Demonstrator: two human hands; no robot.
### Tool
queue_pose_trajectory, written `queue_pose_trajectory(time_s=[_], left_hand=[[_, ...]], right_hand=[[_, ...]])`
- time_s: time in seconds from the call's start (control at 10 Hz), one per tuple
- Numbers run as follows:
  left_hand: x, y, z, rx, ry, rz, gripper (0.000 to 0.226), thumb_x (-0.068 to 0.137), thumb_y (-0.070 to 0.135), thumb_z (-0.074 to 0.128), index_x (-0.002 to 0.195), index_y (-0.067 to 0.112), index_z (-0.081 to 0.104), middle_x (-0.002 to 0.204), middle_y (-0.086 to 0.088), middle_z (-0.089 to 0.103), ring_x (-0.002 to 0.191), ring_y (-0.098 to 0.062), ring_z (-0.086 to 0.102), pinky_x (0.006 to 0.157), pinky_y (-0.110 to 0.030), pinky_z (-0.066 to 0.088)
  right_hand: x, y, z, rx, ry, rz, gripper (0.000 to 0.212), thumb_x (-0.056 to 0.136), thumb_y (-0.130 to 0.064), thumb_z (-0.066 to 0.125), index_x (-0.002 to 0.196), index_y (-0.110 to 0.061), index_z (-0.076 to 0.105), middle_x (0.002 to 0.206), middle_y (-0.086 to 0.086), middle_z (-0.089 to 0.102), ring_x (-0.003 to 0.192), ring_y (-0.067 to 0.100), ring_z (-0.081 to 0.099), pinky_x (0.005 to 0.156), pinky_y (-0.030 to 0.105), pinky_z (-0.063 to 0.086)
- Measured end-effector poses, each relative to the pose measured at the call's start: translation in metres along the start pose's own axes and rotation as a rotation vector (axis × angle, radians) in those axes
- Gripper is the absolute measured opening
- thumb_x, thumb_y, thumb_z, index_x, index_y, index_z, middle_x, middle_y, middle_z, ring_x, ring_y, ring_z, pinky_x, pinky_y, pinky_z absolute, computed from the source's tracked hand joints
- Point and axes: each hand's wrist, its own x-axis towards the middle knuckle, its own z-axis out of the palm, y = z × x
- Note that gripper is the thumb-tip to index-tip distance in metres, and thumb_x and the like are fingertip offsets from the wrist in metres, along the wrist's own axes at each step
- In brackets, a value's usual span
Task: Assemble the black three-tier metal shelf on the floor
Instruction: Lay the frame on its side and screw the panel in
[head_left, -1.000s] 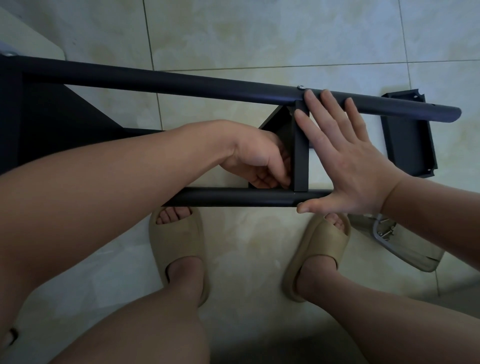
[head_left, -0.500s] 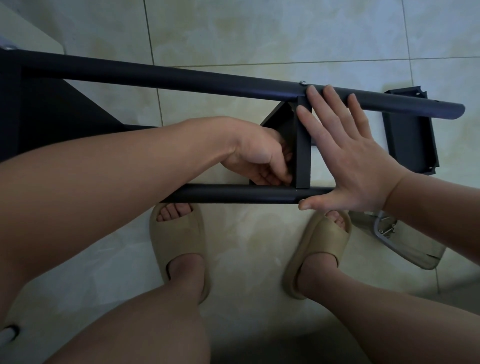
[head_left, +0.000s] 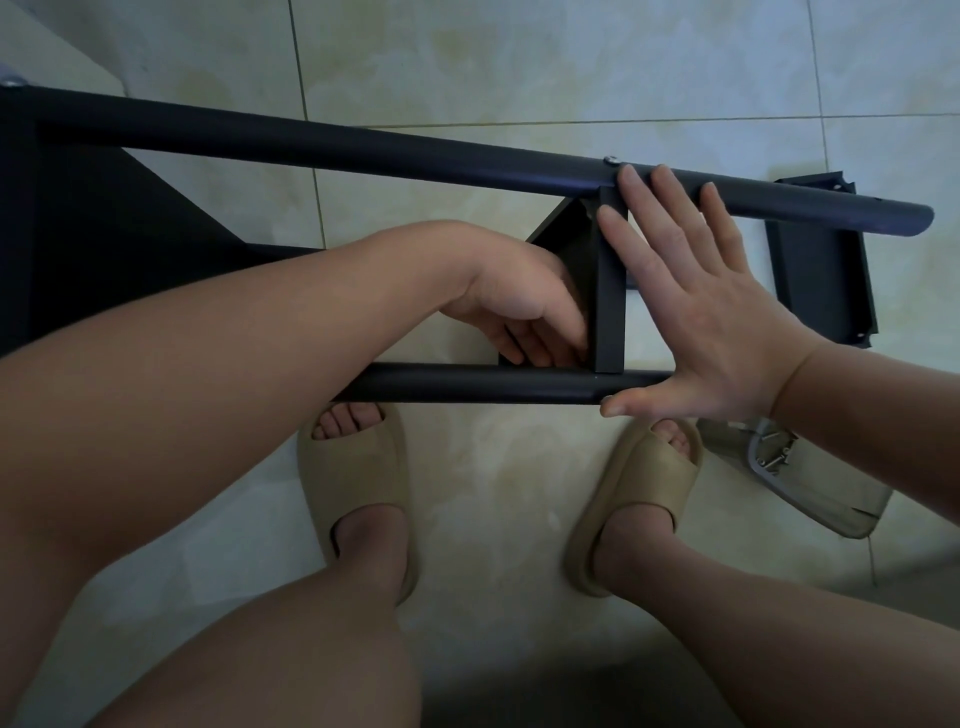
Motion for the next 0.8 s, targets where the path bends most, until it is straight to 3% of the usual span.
queue_pose_trajectory(time_s=[0.4, 0.5, 0.6, 0.8], left_hand=[[0.0049, -0.0013, -0.0034, -0.016, 0.002, 0.038, 0.01, 0.088, 0.006, 0.07, 0.093, 0.014, 0.072, 0.082, 0.001, 0.073, 0.076, -0.012, 0.063, 0.084, -0.029, 0.051], [0.0037, -0.0019, -0.0047, -0.006, -0.009, 0.036, 0.014, 0.088, 0.004, 0.07, 0.097, 0.013, 0.072, 0.091, -0.002, 0.072, 0.086, -0.016, 0.065, 0.094, -0.034, 0.051], [0.0032, -0.0023, -0.0056, 0.018, -0.002, 0.014, 0.014, 0.088, 0.01, 0.07, 0.101, 0.016, 0.072, 0.095, 0.0, 0.074, 0.091, -0.015, 0.067, 0.093, -0.033, 0.051], [0.0043, -0.0029, -0.0049, -0.012, 0.01, 0.008, 0.009, 0.093, 0.018, 0.065, 0.094, 0.017, 0.074, 0.087, 0.002, 0.076, 0.075, -0.013, 0.059, 0.08, -0.029, 0.049]], right_hand=[[-0.0002, 0.0009, 0.0002, 0.004, 0.003, -0.003, 0.129, 0.075, -0.097, 0.029, 0.161, -0.004, 0.008, 0.168, 0.021, 0.0, 0.155, 0.041, -0.004, 0.122, 0.065, 0.003], [-0.0004, 0.001, 0.0002, 0.002, 0.005, -0.003, 0.129, 0.075, -0.097, 0.029, 0.161, -0.004, 0.008, 0.168, 0.021, 0.0, 0.155, 0.041, -0.004, 0.122, 0.065, 0.003], [-0.0006, 0.0013, 0.0004, 0.0, 0.004, -0.005, 0.129, 0.075, -0.097, 0.029, 0.161, -0.004, 0.008, 0.168, 0.021, 0.0, 0.156, 0.041, -0.004, 0.122, 0.065, 0.003], [-0.0003, 0.0011, 0.0002, 0.002, 0.001, -0.001, 0.13, 0.074, -0.097, 0.03, 0.161, -0.003, 0.008, 0.168, 0.021, 0.0, 0.156, 0.041, -0.004, 0.122, 0.065, 0.002]])
